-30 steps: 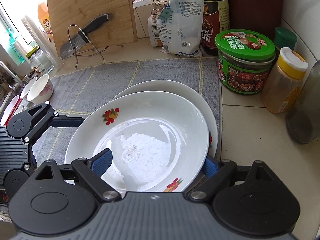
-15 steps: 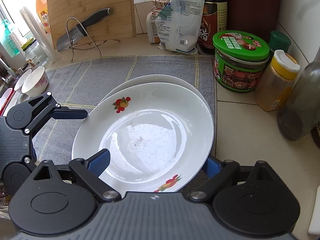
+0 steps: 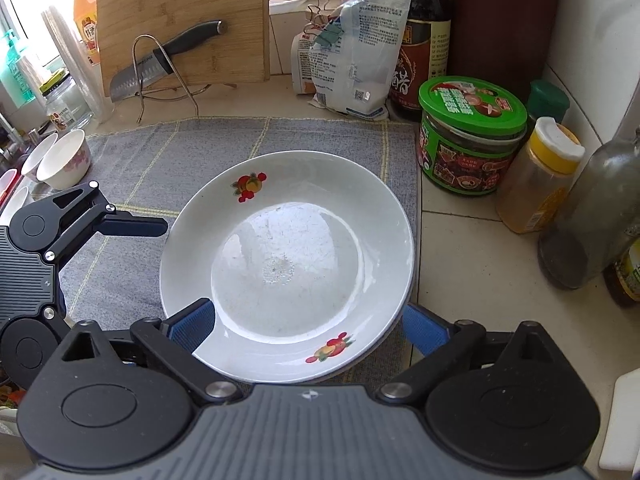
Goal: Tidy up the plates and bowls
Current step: 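Lower the plate onto the stack and open the right gripper, then move both tools away from the stack toward the white bowls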
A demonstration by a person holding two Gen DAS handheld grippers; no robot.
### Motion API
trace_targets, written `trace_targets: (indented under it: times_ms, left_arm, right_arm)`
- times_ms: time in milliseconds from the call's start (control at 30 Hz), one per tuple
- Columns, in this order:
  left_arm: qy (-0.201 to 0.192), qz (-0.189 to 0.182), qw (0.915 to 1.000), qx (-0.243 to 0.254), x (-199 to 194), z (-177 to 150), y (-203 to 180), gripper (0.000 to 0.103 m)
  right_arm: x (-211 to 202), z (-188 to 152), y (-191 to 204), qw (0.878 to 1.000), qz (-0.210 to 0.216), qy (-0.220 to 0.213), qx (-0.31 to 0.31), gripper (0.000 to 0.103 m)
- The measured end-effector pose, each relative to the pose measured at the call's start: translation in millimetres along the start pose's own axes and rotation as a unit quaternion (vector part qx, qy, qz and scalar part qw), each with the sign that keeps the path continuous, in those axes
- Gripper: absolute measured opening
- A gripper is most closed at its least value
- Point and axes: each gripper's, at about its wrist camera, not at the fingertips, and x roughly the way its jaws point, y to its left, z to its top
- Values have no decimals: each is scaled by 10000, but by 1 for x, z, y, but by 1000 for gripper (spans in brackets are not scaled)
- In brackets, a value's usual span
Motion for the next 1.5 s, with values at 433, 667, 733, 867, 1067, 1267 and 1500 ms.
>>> trace_targets:
  times_ms: [433,667,733,867,1067,1267,1500]
  left_arm:
    - [-283,328,9976,-531,-20,-6,10,102]
    - [-267,818,9897,-1142,-39,-20,13,102]
    - [-262,985,9859,-1329,-46,-24,14,102]
    - [-170,1349,9761,-1698,-60,-33,17,102]
    - [-61,1694,9639,-2053,-83,-48,26,102]
    - [-95,1899,9568,-2199,-101,-66,39,102]
    - [-105,1607,9619,-2207,-124,-108,63,102]
  right_arm:
    - [-9,5,25,9973,-48,-511,-527,103]
    - [-9,12,39,9936,208,-772,-799,103]
    - [-8,13,45,9912,313,-855,-956,103]
    - [-6,15,59,9859,502,-947,-1284,103]
    - [-6,20,77,9783,784,-1115,-1562,103]
    - [-1,22,100,9754,765,-1168,-1703,103]
    - [16,21,149,9772,615,-1132,-1685,103]
